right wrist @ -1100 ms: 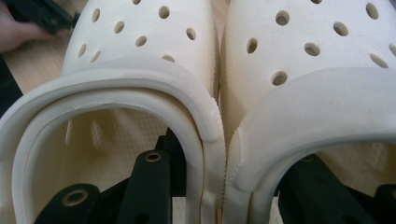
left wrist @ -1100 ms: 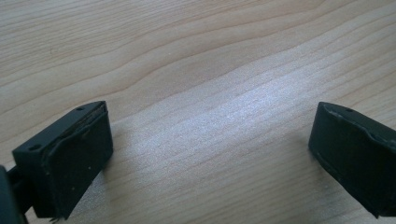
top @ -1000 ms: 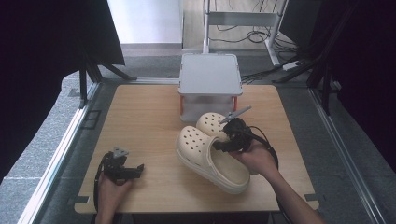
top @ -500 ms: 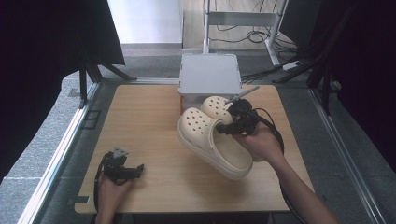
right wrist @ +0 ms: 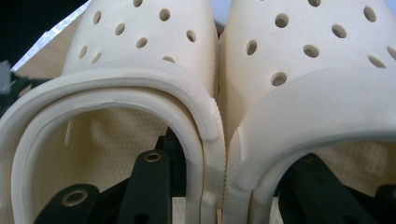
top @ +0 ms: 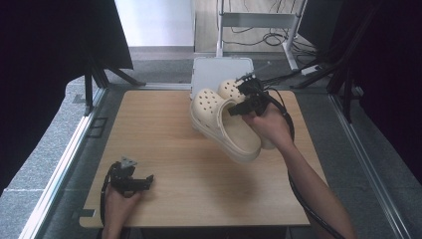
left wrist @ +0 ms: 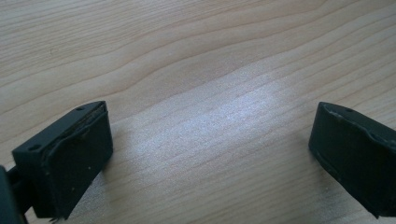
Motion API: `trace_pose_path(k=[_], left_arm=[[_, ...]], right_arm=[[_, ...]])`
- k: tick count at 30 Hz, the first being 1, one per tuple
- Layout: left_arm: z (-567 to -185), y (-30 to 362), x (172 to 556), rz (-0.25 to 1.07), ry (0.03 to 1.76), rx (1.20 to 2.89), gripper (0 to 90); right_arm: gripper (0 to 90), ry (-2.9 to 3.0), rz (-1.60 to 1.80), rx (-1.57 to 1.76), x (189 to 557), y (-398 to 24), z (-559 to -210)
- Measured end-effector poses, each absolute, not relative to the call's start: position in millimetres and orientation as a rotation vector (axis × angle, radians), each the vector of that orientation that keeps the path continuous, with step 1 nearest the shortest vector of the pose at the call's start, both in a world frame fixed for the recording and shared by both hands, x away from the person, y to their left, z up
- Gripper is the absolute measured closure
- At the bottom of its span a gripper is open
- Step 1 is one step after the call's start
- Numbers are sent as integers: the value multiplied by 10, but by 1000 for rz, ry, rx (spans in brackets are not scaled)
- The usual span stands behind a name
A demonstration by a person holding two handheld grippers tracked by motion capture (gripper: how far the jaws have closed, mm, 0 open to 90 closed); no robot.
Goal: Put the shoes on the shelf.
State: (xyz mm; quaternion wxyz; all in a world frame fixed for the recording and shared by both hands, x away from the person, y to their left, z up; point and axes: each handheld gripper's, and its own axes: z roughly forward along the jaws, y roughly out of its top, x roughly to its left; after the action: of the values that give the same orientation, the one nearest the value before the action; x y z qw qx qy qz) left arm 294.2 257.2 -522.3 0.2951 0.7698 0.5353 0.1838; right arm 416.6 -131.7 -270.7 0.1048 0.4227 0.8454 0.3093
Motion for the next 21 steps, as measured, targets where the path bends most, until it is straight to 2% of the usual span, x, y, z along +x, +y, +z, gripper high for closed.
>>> trace_pose_path(k=[21], left_arm=[[-5223,2572,2940,488,1426,2049,0]], right_arm=[[656,2295,842,1511,5050,-1094,-2654]])
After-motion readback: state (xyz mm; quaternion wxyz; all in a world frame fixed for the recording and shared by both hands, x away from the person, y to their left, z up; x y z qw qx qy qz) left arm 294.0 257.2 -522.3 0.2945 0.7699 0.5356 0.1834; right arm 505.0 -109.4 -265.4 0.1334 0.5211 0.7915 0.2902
